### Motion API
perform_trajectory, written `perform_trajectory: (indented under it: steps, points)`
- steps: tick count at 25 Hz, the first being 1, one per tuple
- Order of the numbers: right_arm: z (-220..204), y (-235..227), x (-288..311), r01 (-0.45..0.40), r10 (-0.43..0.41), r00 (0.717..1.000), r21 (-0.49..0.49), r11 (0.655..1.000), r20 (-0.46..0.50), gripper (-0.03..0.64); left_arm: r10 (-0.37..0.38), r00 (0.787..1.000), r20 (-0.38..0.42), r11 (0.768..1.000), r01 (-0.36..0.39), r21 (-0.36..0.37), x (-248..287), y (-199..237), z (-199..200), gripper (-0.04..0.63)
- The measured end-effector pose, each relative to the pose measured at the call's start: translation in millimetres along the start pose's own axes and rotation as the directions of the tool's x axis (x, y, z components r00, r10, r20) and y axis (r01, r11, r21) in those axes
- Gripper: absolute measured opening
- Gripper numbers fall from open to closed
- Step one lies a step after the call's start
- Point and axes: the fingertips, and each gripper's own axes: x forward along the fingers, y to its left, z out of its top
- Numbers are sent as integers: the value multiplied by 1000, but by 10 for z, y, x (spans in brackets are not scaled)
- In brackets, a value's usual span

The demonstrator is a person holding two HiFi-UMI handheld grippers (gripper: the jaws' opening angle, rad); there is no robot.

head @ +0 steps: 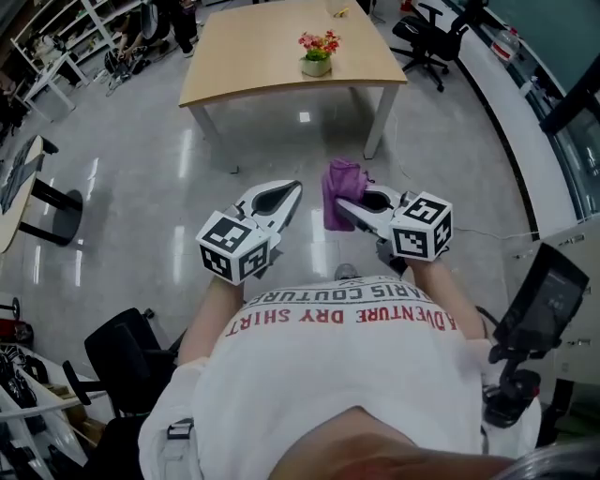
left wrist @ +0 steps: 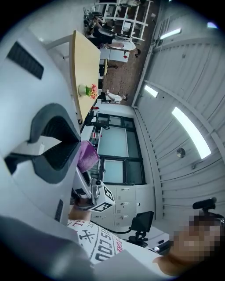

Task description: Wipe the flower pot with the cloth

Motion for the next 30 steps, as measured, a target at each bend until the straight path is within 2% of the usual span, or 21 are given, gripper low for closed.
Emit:
perform_trajectory:
  steps: [3,6,12,15,22,30]
  points:
    - [-45,398,-234,9,-9,1000,12,1000,-2,43,-20,1000,12,1000,20,-24,-268,-361,55,2]
    - [-90,552,-448,42,-42,999,-9,999,-6,43,-36,999,24,999,37,-19,-369,-652,99,2]
    - [-166,517,-927,79,-79,997,-14,997,5,46,-24,999,30,1000,24,-1,-246,-1093,145,2]
    - [-268,525,-1130,74,-74,997,-19,997,3,48,-20,999,28,1000,19,11,-154,-1322,122,2]
    - [-341,692,-1476,43,-43,999,-43,998,6,48,-14,1000,15,1000,15,-12,-49,-1753,39,2]
    - [-362,657,-1652,13,-11,1000,-61,998,26,48,12,1000,18,1000,-12,7,60,-1882,71,2]
